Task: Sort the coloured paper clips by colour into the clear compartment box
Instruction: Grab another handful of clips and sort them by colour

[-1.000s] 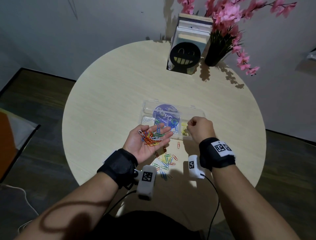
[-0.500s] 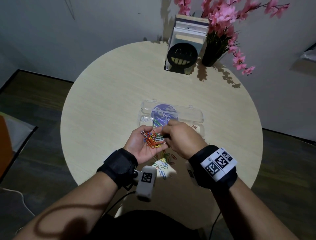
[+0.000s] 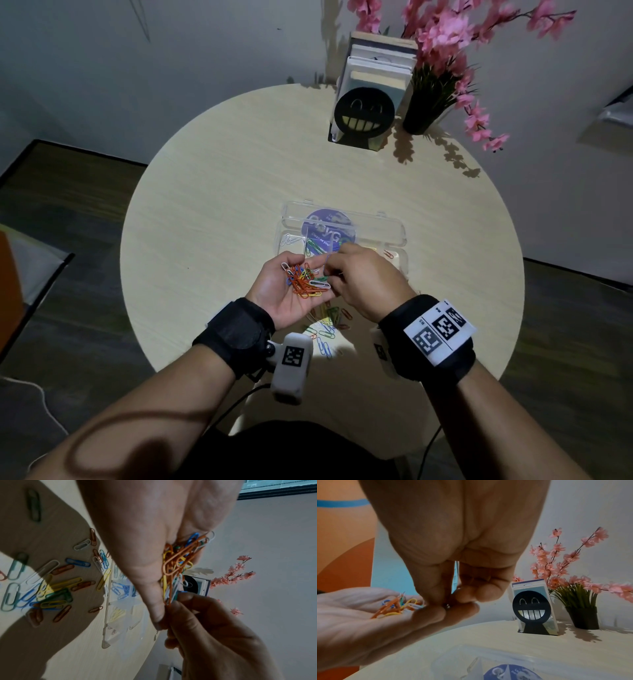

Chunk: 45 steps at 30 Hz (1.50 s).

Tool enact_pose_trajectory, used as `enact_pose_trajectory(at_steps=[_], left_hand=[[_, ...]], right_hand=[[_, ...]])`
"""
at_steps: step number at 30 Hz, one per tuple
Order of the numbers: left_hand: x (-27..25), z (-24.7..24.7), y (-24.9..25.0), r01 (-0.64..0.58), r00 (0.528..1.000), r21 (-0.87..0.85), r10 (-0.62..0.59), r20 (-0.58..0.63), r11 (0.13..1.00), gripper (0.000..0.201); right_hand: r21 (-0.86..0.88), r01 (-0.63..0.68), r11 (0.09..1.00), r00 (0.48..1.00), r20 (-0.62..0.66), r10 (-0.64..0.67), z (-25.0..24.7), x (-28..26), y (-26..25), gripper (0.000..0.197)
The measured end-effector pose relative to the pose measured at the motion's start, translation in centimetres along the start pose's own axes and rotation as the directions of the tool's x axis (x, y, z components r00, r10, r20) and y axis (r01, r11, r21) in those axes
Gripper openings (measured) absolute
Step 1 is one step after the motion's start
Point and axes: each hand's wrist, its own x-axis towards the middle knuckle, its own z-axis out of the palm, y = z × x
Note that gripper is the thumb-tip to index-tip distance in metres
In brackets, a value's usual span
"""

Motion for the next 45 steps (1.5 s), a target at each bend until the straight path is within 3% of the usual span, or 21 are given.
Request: enact_pose_trajectory(at_steps=[9, 14, 18, 23, 27, 32, 37, 41, 43, 45], left_hand=[[0.1, -0.4, 0.1, 0.004, 1.0, -0.015, -0.004, 0.004, 1.0, 0.049], [-0.2, -0.6, 0.4, 0.024, 1.0, -0.001, -0.024, 0.006, 1.0, 0.047], [-0.2, -1.6, 1.0, 0.007, 0.999, -0.001, -0.007, -0.044, 1.0, 0.047], [-0.7, -2.6, 1.6, -0.021, 0.999, -0.05, 0.018, -0.05, 0.999, 0.047], [-0.8, -2.7, 2.3, -0.045, 0.996, -0.064, 0.04, -0.083, 0.997, 0.045], [-0.7, -2.8, 3.0, -0.07, 0.992, -0.09, 0.06, -0.113, 0.993, 0.046], [-0.8, -2.5, 3.1, -0.07, 0.992, -0.096, 0.059, -0.111, 0.993, 0.046], [-0.8, -2.2, 3.1, -0.065, 0.994, -0.105, 0.054, -0.098, 0.992, 0.048], [-0.8, -2.2, 3.1, -0.061, 0.994, -0.102, 0.051, -0.097, 0.993, 0.05], [-0.6, -2.2, 3.1, -0.069, 0.994, -0.094, 0.061, -0.092, 0.993, 0.049]], right_hand=[[-0.088, 0.013, 0.996, 0.999, 0.035, -0.01, 0.6, 0.3, -0.1, 0.02], [0.15, 0.011, 0.989, 0.998, -0.057, -0.003, 0.0, 0.1, 0.4, 0.02], [0.393, -0.121, 0.911, 0.963, -0.175, 0.204, -0.2, 1.5, 2.0, 0.011], [0.531, -0.252, 0.809, 0.916, -0.139, 0.377, 1.2, 4.7, 3.5, 0.013], [0.616, -0.22, 0.757, 0.941, -0.072, 0.332, 1.7, 5.7, 2.7, 0.015], [0.684, -0.181, 0.706, 0.944, -0.08, 0.319, 1.3, 5.7, 2.4, 0.011], [0.583, -0.271, 0.766, 0.9, -0.129, 0.417, 2.3, 7.2, 3.3, 0.011], [0.432, -0.345, 0.833, 0.915, -0.045, 0.401, 2.5, 7.9, 2.7, 0.017], [0.372, -0.304, 0.877, 0.926, -0.099, 0.363, 2.0, 7.5, 1.9, 0.023], [0.376, -0.179, 0.909, 0.946, -0.188, 0.264, 1.3, 6.8, 0.5, 0.018]])
